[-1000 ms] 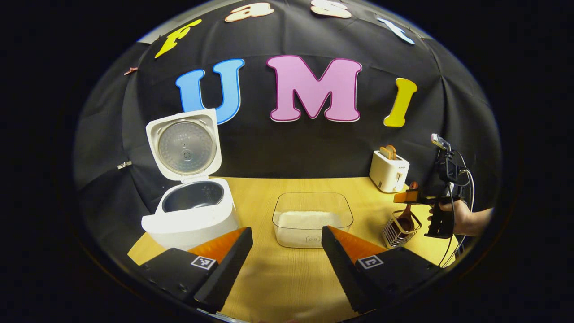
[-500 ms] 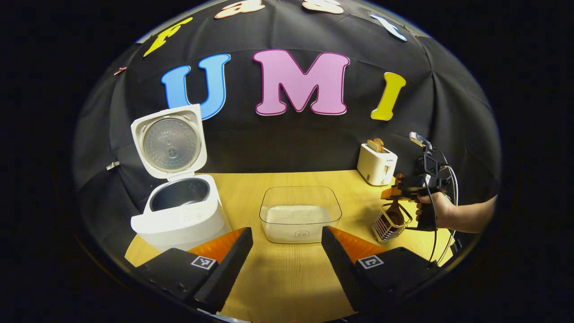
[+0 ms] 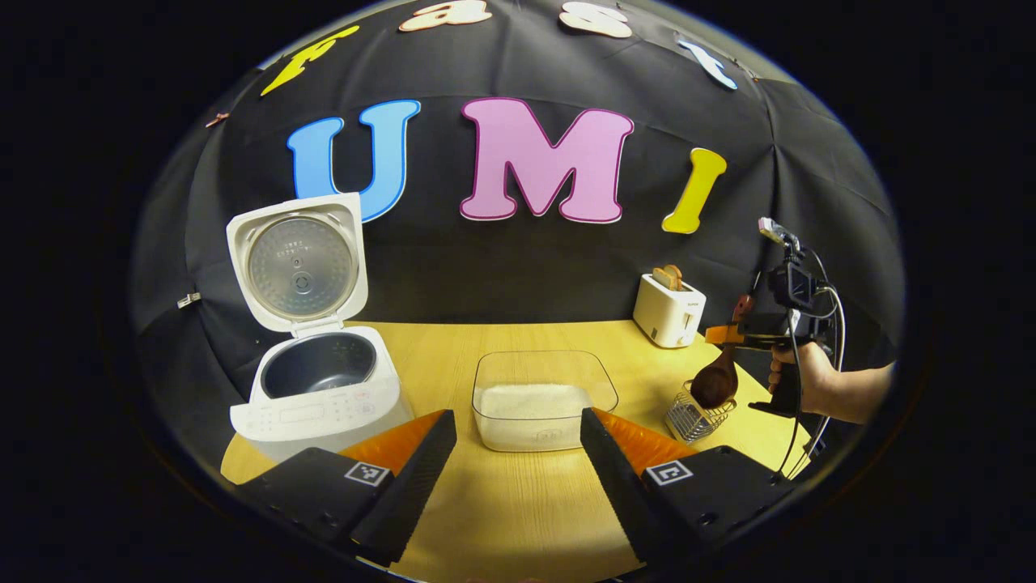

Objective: Close the left gripper, press the button to open the rice cooker; take a wooden spoon from the chopstick holder with the right hand, scoop a spoonful of rice and pour it into the rice cooker, then put the wooden spoon back into the chopstick holder.

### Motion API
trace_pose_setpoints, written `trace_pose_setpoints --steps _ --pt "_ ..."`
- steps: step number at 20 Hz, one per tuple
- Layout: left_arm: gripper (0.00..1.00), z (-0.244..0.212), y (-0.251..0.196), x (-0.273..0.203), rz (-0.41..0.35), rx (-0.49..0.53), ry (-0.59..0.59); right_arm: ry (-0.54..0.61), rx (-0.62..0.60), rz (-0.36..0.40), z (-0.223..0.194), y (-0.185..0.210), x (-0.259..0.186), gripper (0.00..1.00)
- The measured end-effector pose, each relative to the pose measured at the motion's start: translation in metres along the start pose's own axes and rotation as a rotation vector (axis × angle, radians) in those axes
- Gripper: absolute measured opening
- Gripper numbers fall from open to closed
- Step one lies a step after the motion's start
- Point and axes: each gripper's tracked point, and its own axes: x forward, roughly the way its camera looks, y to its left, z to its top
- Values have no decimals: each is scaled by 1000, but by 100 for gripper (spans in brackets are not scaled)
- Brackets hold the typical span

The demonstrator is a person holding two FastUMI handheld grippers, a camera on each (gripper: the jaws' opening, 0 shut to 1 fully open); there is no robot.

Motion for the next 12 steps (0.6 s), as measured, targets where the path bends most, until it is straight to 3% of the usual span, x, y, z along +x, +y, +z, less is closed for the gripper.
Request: trace_pose_setpoints --steps 3,8,12 --pt "99 2 15 -4 -8 -10 -18 -90 -2 -17 36 15 -24 18" --pt "99 8 49 -14 3 -45 -46 -157 2 41 72 74 -43 18" --pt "99 9 81 -23 33 27 -79 -174 -32 96 67 142 -39 18"
